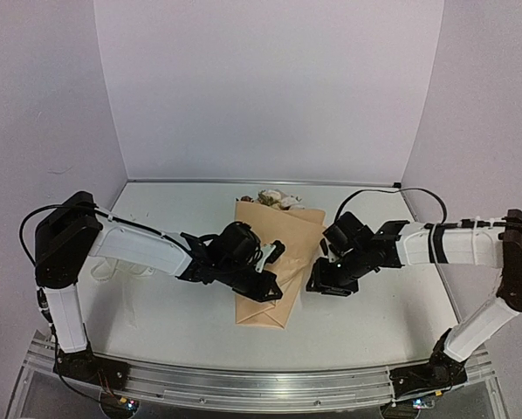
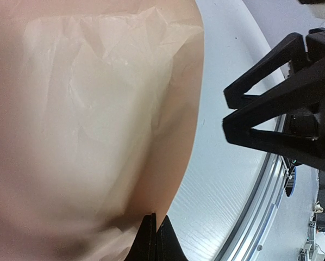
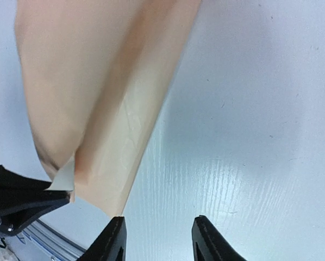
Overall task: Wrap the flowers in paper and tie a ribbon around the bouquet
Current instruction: Fold the 2/3-folded wrapping paper at the center of the board, then press the fold line on the 2/3-folded wrapping paper.
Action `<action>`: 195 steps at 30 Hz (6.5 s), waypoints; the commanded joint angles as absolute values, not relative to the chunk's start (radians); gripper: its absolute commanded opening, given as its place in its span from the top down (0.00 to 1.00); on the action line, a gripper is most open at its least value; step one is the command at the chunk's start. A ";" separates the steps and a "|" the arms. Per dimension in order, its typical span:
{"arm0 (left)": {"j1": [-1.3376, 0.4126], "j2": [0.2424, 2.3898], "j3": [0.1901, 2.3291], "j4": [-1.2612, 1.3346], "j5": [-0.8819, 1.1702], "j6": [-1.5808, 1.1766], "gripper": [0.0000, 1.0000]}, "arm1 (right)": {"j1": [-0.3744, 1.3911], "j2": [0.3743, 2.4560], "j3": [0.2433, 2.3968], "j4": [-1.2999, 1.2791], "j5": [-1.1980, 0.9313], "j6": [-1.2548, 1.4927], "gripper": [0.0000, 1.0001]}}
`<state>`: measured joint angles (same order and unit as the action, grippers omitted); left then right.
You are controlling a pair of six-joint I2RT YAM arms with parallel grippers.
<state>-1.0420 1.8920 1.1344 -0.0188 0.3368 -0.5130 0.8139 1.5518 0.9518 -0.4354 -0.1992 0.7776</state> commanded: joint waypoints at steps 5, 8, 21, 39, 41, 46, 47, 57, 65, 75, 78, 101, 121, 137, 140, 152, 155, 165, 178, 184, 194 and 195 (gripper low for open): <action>-1.046 1.918 1.198 -0.044 0.351 -0.497 1.00 | 0.736 1.526 1.000 -0.408 -0.190 0.810 0.34; -1.046 1.925 1.205 -0.049 0.349 -0.498 1.00 | 0.722 1.565 1.036 -0.396 -0.197 0.830 0.33; -1.046 1.964 1.231 -0.039 0.368 -0.501 1.00 | 0.693 1.674 1.082 -0.278 -0.205 0.889 0.37; -1.037 1.917 1.217 -0.026 0.370 -0.494 0.69 | 0.636 1.852 1.199 -0.239 -0.262 0.903 1.00; -1.028 1.880 1.200 -0.021 0.377 -0.494 0.59 | 0.629 1.874 1.222 -0.240 -0.281 0.889 1.00; -0.987 1.785 1.119 -0.005 0.379 -0.515 0.51 | 0.617 1.926 1.284 -0.255 -0.320 0.842 1.00; -0.966 1.778 1.095 0.026 0.390 -0.524 0.55 | 0.616 1.935 1.298 -0.260 -0.327 0.837 1.00; -0.894 1.857 1.000 0.047 0.513 -0.529 0.83 | 0.616 1.948 1.279 -0.291 -0.337 0.848 1.00; -0.908 1.866 0.919 0.094 0.559 -0.569 0.91 | 0.618 1.943 1.238 -0.297 -0.344 0.856 1.00; -0.961 1.946 0.956 0.151 0.580 -0.648 0.94 | 0.598 1.990 1.351 -0.413 -0.340 0.745 1.00; -0.966 1.955 0.954 0.184 0.574 -0.679 0.94 | 0.588 1.989 1.372 -0.451 -0.338 0.721 1.00; -0.969 1.980 0.938 0.246 0.591 -0.710 0.96 | 0.758 1.716 1.169 -0.427 -0.414 0.803 0.83; -0.970 1.953 0.926 0.259 0.596 -0.710 0.96 | 0.848 1.871 0.991 -0.157 -0.378 0.937 0.91; -0.838 1.975 0.863 0.351 0.656 -0.807 0.91 | 0.847 1.899 0.961 -0.138 -0.368 0.941 0.92; -0.821 1.993 0.873 0.353 0.661 -0.820 0.90 | 0.845 1.894 0.959 -0.142 -0.366 0.934 0.92; -0.679 2.057 0.912 0.388 0.677 -0.884 0.87 | 0.841 1.886 0.962 -0.176 -0.385 0.901 0.92; -0.647 2.084 0.966 0.377 0.697 -0.881 0.87 | 0.839 1.884 0.962 -0.180 -0.391 0.895 0.92; -0.537 2.168 1.089 0.340 0.690 -0.918 0.86 | 0.831 1.887 0.961 -0.184 -0.407 0.884 0.92; -0.398 2.316 1.368 0.233 0.727 -0.890 0.86 | 0.821 1.894 0.963 -0.183 -0.427 0.877 0.92; -0.351 2.401 1.534 0.192 0.751 -0.878 0.85 | 0.820 1.901 0.963 -0.183 -0.432 0.876 0.92; -0.321 2.275 1.532 0.180 0.731 -0.805 0.85 | 0.815 1.904 0.971 -0.183 -0.441 0.879 0.92; -0.326 2.234 1.507 0.186 0.738 -0.788 0.85 | 0.815 1.903 0.971 -0.183 -0.442 0.879 0.92</action>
